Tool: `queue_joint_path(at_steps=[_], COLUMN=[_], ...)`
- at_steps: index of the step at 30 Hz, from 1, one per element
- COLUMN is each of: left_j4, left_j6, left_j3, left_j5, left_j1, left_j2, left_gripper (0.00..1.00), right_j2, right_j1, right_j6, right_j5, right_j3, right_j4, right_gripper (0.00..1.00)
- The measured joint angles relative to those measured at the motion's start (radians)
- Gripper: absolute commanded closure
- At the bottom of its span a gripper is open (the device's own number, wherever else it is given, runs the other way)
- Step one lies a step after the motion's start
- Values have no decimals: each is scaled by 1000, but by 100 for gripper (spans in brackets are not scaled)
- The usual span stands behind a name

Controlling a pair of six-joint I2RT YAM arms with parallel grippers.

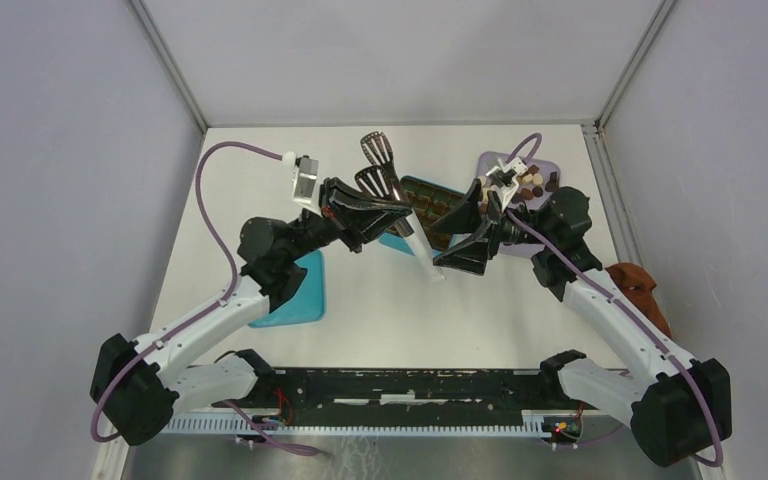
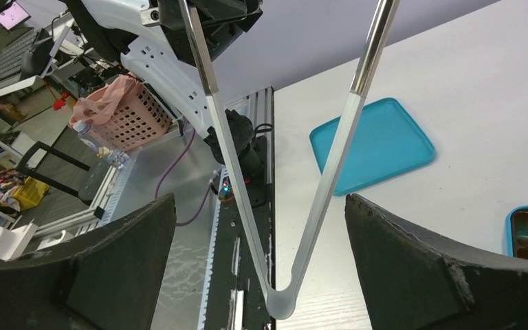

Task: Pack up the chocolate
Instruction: Pick up the clamp from the center of the board.

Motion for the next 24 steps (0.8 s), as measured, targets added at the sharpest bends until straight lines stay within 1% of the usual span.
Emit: queue_joint_path(at_steps=[5, 13, 16, 19, 24], left_j4=[68, 223, 302, 381, 468], left_j6=[-70, -159, -209, -270, -348], left_j3=[32, 51, 51, 51, 51], left_j5=[17, 31, 32, 32, 32], left_j1=[0, 0, 0, 0, 0], left_j2=[69, 132, 172, 224, 290], left_gripper=[98, 98, 98, 98, 98], right_j2=[9, 30, 43, 64, 88], right_j1=[20, 63, 71, 79, 85], right_j6=[-72, -97, -75, -26, 8], right_j5=[29, 51, 51, 51, 51], right_j3=[4, 6, 11, 23, 78], right_j4=[-87, -119, -97, -40, -2], right_gripper=[2, 2, 7, 12, 15])
